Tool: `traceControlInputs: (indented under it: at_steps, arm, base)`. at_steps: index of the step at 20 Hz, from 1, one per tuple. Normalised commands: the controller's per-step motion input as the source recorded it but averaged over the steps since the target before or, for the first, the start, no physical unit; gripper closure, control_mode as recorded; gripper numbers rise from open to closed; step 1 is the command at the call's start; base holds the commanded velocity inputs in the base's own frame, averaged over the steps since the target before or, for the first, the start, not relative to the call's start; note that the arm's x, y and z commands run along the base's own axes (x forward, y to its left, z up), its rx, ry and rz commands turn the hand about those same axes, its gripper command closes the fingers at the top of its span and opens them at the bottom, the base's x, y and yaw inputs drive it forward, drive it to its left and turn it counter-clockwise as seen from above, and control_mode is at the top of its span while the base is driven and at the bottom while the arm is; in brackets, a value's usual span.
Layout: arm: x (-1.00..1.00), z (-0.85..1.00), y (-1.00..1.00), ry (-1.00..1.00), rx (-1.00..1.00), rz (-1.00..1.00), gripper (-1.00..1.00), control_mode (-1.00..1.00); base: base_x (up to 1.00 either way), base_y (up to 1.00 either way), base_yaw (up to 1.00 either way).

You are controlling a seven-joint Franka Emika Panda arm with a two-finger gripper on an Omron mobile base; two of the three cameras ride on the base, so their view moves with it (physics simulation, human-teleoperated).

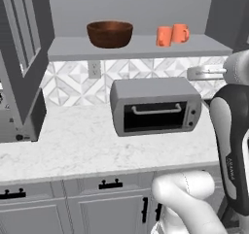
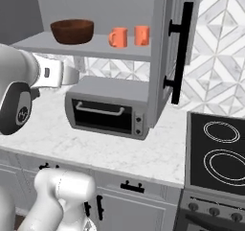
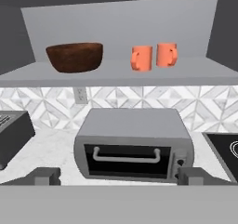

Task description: Gather all objects into one cabinet and sort the glasses and bowls to opposite sides.

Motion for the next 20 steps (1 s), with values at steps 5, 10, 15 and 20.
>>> traceControlInputs:
  at_steps: [5, 10, 15, 20]
  arm:
    - [0.0, 0.0, 0.0, 0.0, 0.0, 0.0, -1.0, 1.0]
    - [0.0, 0.0, 0.0, 0.0, 0.0, 0.0, -1.0, 1.0]
    - [0.0, 0.0, 0.0, 0.0, 0.0, 0.0, -1.0, 1.0]
    - [0.0, 0.0, 0.0, 0.0, 0.0, 0.0, -1.0, 1.0]
  base:
    - [-0.46, 0.15, 0.45]
    - [-0.91, 0.2, 0.18]
    - [-0.64, 0.41, 0.01]
    - [-0.36, 0.46, 0.29]
